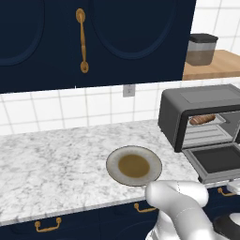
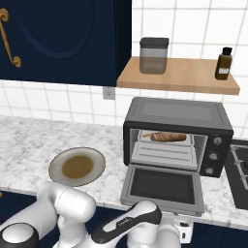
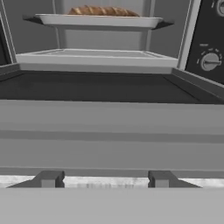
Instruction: Pick up the kebab skewer and baguette bread, and place them inside the toaster oven. Close the toaster oven door and start by setting the timer.
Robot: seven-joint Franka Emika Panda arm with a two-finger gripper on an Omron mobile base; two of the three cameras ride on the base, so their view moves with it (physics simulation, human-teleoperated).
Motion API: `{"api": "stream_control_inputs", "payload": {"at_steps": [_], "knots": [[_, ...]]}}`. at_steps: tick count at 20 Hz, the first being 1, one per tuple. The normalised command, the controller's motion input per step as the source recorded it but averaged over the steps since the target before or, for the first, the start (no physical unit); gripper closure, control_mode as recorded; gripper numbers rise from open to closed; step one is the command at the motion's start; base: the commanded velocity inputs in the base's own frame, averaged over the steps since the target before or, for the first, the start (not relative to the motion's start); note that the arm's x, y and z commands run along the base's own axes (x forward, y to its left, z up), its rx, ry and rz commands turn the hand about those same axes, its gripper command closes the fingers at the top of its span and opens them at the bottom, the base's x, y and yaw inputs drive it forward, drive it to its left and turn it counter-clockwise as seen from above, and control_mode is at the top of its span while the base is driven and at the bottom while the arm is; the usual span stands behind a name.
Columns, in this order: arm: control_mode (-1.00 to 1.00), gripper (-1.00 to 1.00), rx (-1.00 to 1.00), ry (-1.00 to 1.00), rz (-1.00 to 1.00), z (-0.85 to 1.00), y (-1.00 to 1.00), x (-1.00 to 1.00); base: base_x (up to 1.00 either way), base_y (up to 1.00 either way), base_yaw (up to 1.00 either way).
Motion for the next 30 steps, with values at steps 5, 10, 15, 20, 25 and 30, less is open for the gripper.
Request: {"api": "stream_control_inputs", "payload": {"at_steps": [5,10,15,20,25,30], "knots": [[-1.0,-1.0,0.0,0.0,0.0,0.38,0.45,0.7,0.0,0.0,0.0],[-1.0,-1.0,0.0,0.0,0.0,0.41,0.38,0.73,0.0,0.0,0.0],[-1.0,-1.0,0.0,0.0,0.0,0.36,0.4,0.79,0.0,0.0,0.0],[-1.0,-1.0,0.0,0.0,0.0,0.38,0.39,0.8,0.0,0.0,0.0],[-1.0,-1.0,0.0,0.0,0.0,0.43,0.38,0.83,0.0,0.0,0.0],[-1.0,-1.0,0.0,0.0,0.0,0.47,0.36,0.81,0.0,0.0,0.0]]}}
